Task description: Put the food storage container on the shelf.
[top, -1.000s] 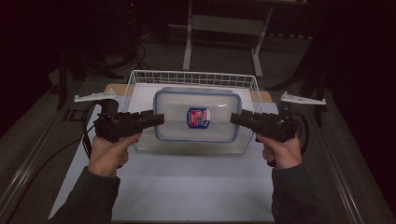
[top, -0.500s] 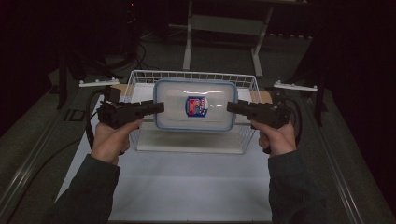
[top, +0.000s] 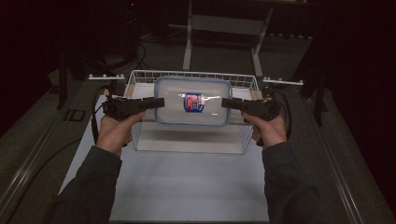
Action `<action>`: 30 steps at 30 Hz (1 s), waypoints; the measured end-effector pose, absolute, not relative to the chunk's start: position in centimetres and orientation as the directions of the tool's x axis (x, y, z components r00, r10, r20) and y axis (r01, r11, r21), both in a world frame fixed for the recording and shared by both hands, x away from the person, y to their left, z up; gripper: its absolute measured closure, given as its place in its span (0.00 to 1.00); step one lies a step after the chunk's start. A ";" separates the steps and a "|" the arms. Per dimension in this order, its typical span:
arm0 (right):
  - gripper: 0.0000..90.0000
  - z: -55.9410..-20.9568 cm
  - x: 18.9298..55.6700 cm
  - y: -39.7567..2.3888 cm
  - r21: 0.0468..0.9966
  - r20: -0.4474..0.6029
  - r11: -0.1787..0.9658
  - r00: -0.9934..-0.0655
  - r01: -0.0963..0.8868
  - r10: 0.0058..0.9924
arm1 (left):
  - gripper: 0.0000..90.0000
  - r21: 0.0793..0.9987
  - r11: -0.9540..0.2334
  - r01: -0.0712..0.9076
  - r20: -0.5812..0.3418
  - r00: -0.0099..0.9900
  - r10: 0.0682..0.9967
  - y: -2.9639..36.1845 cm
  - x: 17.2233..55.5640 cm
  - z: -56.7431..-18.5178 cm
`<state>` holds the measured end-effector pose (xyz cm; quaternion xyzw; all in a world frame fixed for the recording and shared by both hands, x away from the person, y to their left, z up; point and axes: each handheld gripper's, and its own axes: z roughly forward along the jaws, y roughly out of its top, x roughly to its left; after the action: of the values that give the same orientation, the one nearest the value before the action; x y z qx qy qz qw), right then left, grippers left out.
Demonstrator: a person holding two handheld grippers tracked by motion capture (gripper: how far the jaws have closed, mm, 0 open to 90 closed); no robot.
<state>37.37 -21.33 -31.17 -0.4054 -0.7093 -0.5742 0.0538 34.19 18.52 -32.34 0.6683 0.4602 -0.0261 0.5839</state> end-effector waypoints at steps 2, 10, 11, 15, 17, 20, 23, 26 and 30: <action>0.56 -31.4 37.6 -21.3 0.766 0.546 0.011 -0.660 0.643 0.516 | 0.59 0.754 0.103 0.649 -0.573 0.572 0.588 18.5 34.4 -32.5; 0.56 -31.6 38.1 -21.3 0.754 0.565 -0.006 -0.645 0.656 0.514 | 0.58 0.748 0.122 0.653 -0.585 0.560 0.587 18.5 34.7 -32.7; 0.56 -31.6 38.2 -21.3 0.753 0.568 -0.009 -0.643 0.658 0.514 | 0.58 0.747 0.126 0.653 -0.587 0.558 0.587 18.5 34.7 -32.7; 0.56 -31.7 38.4 -21.3 0.745 0.580 -0.022 -0.631 0.667 0.516 | 0.58 0.747 0.133 0.651 -0.588 0.555 0.588 18.4 35.0 -32.8; 0.56 -31.8 38.6 -21.3 0.744 0.584 -0.032 -0.626 0.667 0.517 | 0.58 0.748 0.139 0.649 -0.592 0.557 0.582 18.5 35.2 -33.0; 0.55 -31.9 39.0 -21.3 0.740 0.592 -0.046 -0.616 0.671 0.520 | 0.57 0.747 0.144 0.649 -0.595 0.556 0.581 18.4 35.5 -33.1; 0.53 -31.8 39.3 -21.0 0.745 0.577 -0.041 -0.613 0.666 0.539 | 0.56 0.750 0.149 0.645 -0.592 0.555 0.584 18.3 35.7 -33.2; 0.53 -31.8 39.6 -20.9 0.742 0.582 -0.048 -0.607 0.668 0.542 | 0.55 0.749 0.154 0.644 -0.596 0.555 0.581 18.4 35.9 -33.3; 0.53 -31.9 39.9 -20.9 0.740 0.586 -0.058 -0.600 0.670 0.544 | 0.54 0.750 0.153 0.644 -0.594 0.553 0.584 18.3 36.0 -33.4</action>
<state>39.88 -20.90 -31.91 -0.4437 -0.6843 -0.5761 0.0549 36.04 18.33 -33.35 0.6503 0.4719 -0.0251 0.5948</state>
